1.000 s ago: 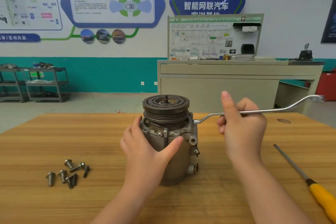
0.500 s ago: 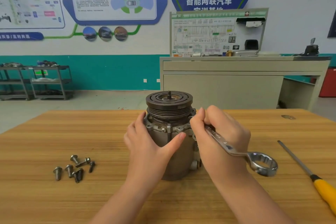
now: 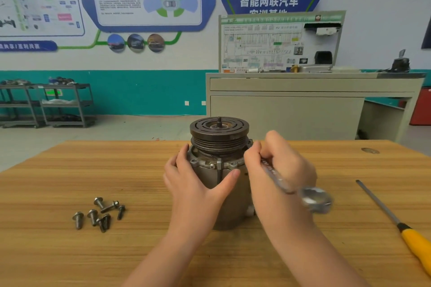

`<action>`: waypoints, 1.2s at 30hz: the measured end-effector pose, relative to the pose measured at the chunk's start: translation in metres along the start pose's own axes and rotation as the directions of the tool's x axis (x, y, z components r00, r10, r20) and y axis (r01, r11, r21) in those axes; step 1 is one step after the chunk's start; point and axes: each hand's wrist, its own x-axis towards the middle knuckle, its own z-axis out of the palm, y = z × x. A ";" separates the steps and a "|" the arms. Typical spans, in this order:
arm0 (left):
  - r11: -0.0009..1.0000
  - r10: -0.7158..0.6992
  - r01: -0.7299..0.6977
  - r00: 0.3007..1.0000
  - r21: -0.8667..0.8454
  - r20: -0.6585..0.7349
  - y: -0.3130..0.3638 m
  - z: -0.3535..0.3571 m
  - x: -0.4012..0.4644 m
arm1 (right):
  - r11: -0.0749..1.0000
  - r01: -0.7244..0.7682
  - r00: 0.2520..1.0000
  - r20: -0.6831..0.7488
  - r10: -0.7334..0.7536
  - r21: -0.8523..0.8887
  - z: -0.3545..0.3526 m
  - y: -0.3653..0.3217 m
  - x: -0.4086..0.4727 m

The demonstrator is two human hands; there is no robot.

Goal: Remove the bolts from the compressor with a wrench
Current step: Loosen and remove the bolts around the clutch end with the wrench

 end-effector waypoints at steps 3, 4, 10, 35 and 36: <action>0.999 -0.030 0.031 0.999 -0.029 0.025 0.002 -0.002 -0.001 | 0.957 -0.088 0.991 -0.071 0.111 0.275 -0.012 0.001 0.006; 0.999 -0.038 0.039 0.999 -0.038 0.029 0.002 -0.003 -0.001 | 0.914 -0.190 0.979 0.001 0.203 0.358 -0.018 0.006 0.014; 0.997 -0.049 0.051 0.998 -0.059 0.025 0.004 -0.003 -0.003 | 0.096 -0.836 0.512 0.705 0.490 0.540 -0.029 0.042 0.046; 0.999 -0.032 0.033 0.999 -0.023 0.040 0.000 -0.005 0.000 | 0.931 0.058 0.998 -0.044 -0.045 0.360 -0.013 0.027 0.014; 0.999 -0.033 0.034 0.999 -0.022 0.042 0.000 -0.005 0.000 | 0.935 0.082 0.997 -0.036 -0.074 0.344 -0.014 0.026 0.014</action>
